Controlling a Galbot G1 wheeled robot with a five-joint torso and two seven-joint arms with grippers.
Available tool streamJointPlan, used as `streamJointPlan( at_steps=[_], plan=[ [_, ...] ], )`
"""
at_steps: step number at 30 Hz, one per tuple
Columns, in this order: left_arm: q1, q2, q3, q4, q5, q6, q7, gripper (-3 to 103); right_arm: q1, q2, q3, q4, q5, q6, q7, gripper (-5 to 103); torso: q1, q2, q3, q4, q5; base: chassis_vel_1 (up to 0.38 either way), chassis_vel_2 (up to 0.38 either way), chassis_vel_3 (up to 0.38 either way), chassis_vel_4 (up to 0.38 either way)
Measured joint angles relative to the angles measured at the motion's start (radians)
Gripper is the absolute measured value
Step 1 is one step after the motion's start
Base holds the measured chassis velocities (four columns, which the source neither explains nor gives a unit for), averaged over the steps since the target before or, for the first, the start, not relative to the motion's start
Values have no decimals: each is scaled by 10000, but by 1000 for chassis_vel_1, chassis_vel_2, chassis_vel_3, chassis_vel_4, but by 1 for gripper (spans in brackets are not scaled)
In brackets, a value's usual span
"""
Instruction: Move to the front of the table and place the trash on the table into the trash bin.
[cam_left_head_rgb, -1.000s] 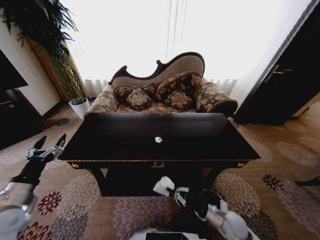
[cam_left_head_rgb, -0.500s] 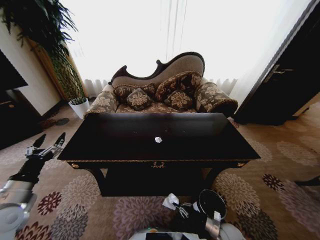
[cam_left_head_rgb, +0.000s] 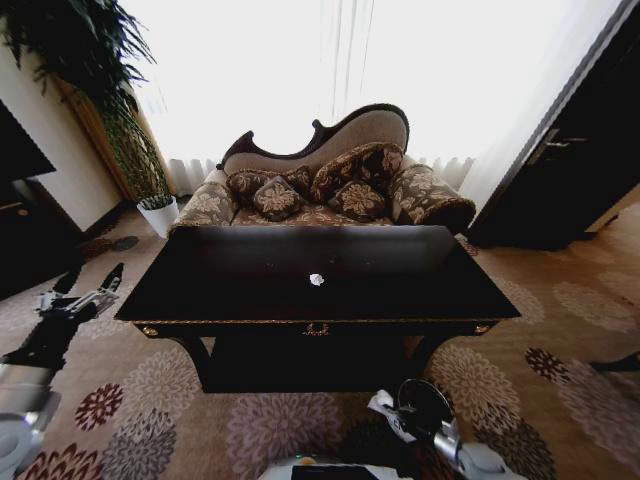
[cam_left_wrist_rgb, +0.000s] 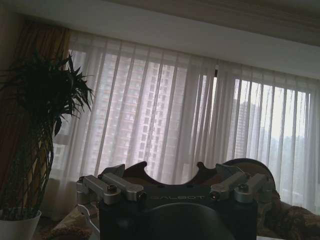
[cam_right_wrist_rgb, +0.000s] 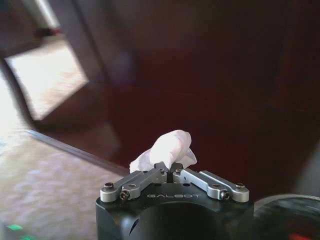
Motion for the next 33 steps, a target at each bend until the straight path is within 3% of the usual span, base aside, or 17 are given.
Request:
streamJointPlan(
  at_steps=[10, 13, 19, 30, 33],
  plan=[
    [62, 8, -49, -43, -8, 19, -3, 100, 970, 10, 117, -1483, -626, -441, 1389, 1, 0, 0, 0, -1, -1, 0, 0, 0, 0],
    [75, 19, -49, -49, -8, 22, -5, 100, 1124, 22, 189, -1812, -874, -912, 2422, 1, 0, 0, 0, 0, -1, 0, 0, 0, 0],
    [120, 24, -49, -71, -6, 25, -6, 100, 1189, 173, 255, -2032, -777, -1579, 3739, 1, 0, 0, 0, 0, -1, 0, 0, 0, 0],
    [120, 58, -49, -51, -6, 25, -8, 100, 1257, 378, 310, -2379, -892, -1680, 4223, 1, 0, 0, 0, -1, -1, 0, 0, 0, 0],
    [100, 60, -47, -27, -6, 24, -8, 100, 1217, 382, 314, -2348, -908, -1697, 4217, 8, -1, 1, 0, -1, -2, 0, 0, 0, 0]
  ],
)
